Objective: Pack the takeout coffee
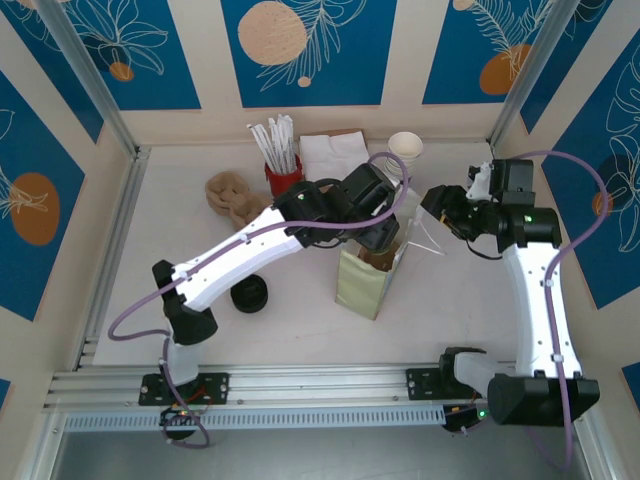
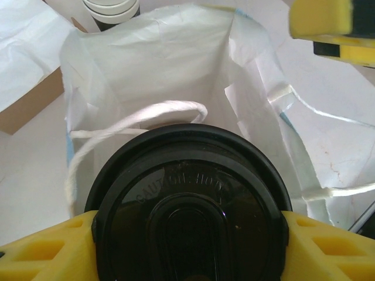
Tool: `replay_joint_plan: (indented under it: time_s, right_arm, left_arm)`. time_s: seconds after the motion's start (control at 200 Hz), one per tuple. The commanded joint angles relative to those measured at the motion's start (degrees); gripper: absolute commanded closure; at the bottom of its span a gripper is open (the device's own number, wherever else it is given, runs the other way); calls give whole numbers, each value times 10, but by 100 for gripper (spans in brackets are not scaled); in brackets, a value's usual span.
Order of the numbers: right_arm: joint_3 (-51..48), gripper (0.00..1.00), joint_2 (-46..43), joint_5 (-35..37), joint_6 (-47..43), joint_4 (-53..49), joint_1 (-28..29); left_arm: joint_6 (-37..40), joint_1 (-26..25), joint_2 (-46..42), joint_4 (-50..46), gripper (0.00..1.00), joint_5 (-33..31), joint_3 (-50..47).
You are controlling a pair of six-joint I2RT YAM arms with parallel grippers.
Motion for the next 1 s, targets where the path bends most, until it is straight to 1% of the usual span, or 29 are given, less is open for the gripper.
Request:
replay_joint_plan:
  time_s: [0.0,0.225,0.405,0.5,0.62,0.705,0.79,0.85,0.995]
  right_arm:
    - [16,44,15,-5,-13,-23,6]
    - [15,44,44,-15,1,-19,12]
    - [13,49,64,-36,17,-27,17]
    - [13,51,67,-50,30,-37,17]
    - [26,53,73,-39,46,-59,18]
    - [40,55,83,-39,57,-81,19]
    - [51,59,91,-48,67,-92,20]
    - [58,62,100,-64,67,-97,23]
    - [61,66,116,-60,58,-117,33]
  left_arm:
    - [22,-2,5,25,35,-3,-12]
    - [48,5,14,53,35,8,-34]
    - [70,18,30,69,35,25,-27]
    - [74,21,45,54,35,42,-5]
    - [79,21,56,27,35,52,11]
    - [72,21,49,15,34,39,3]
    - [65,22,36,26,35,30,-14]
    - [57,23,35,29,35,26,-9]
    - [27,26,45,22,35,25,7]
